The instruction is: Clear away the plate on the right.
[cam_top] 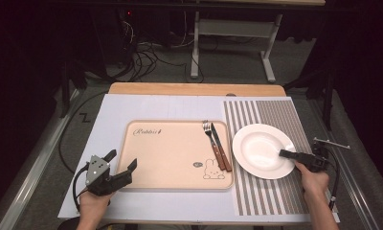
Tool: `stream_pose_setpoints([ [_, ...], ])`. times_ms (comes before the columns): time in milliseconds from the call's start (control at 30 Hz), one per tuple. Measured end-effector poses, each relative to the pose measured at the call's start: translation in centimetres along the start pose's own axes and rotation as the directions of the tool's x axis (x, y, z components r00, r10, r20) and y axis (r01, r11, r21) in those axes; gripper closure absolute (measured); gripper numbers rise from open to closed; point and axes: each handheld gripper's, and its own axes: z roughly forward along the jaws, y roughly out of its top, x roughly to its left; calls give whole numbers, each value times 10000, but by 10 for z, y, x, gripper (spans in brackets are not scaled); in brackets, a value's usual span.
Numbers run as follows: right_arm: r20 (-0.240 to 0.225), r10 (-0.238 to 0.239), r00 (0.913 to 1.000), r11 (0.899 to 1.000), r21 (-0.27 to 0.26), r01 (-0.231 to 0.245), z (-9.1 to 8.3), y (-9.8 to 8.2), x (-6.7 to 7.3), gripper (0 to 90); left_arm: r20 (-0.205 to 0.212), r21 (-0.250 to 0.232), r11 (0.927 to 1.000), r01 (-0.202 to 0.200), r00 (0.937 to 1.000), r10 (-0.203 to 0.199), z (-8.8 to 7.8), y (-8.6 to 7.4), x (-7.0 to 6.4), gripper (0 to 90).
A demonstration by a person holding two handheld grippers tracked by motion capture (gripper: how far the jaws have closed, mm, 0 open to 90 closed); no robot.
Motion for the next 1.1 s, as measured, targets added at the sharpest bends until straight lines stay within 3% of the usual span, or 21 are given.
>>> stream_pose_setpoints([
  [233,-129,187,9997,9998,116,-185,3,2,0,773,-40,19,10000,4,10000,-4,0,0,0,208],
  [400,-475,411,9980,9990,176,-403,2,2,1,798,-46,9,10000,47,10000,-47,0,0,0,208],
  [633,-370,-198,9991,9997,-174,192,-3,1,11,812,-30,-32,10000,-59,10000,59,0,0,-1,208],
  [900,-187,-949,9953,9938,-604,936,-8,1,27,840,-55,-28,9998,-177,9998,177,-1,0,-1,208],
  [1100,-319,-727,9968,9956,-609,707,-7,2,25,840,-42,-42,9998,-170,9998,170,0,0,-2,208],
])
